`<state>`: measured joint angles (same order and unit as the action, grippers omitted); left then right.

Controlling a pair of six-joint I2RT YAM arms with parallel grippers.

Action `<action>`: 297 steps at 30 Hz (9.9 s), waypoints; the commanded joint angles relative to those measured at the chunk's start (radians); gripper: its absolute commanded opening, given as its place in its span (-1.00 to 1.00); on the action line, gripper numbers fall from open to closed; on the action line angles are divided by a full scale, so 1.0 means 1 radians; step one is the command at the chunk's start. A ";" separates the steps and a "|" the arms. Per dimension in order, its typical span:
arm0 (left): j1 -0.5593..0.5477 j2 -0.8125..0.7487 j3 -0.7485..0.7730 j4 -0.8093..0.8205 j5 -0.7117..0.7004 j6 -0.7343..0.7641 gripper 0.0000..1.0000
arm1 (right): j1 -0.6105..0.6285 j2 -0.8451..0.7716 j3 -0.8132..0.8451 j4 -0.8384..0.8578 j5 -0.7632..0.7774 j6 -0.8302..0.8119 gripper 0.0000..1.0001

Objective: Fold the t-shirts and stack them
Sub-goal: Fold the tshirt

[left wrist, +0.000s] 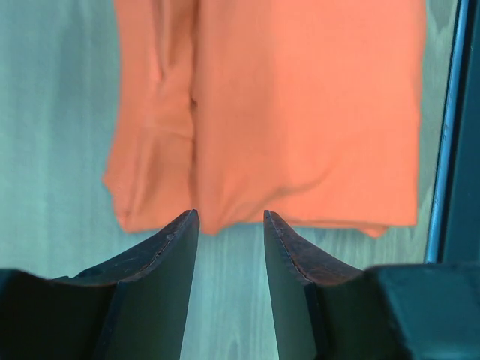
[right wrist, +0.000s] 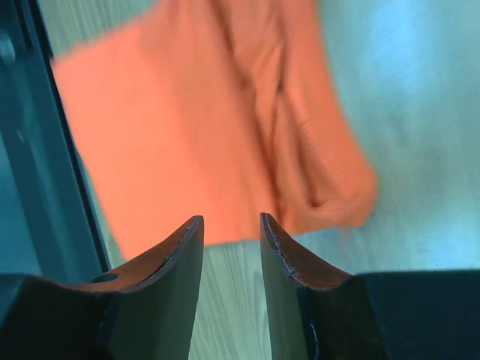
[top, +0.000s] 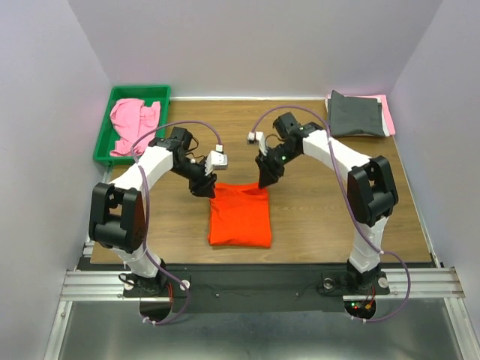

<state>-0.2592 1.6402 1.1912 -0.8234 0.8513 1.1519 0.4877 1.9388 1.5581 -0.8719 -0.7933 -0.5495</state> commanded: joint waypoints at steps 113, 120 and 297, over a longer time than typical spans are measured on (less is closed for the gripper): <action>-0.290 -0.115 -0.123 0.543 -0.224 -0.083 -1.00 | 0.018 0.400 0.313 0.226 -0.078 0.453 -0.66; -0.255 -0.089 -0.094 0.583 -0.230 -0.121 -1.00 | 0.018 0.419 0.218 0.226 -0.122 0.393 -0.72; 0.127 0.194 -0.005 0.995 0.387 -1.463 0.50 | -0.175 0.162 0.110 0.537 -0.325 0.973 0.84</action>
<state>-0.1295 2.0724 1.2457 0.1989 1.1736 -0.3294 0.3077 2.3089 1.7344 -0.3702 -1.1061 0.3706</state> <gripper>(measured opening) 0.750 0.917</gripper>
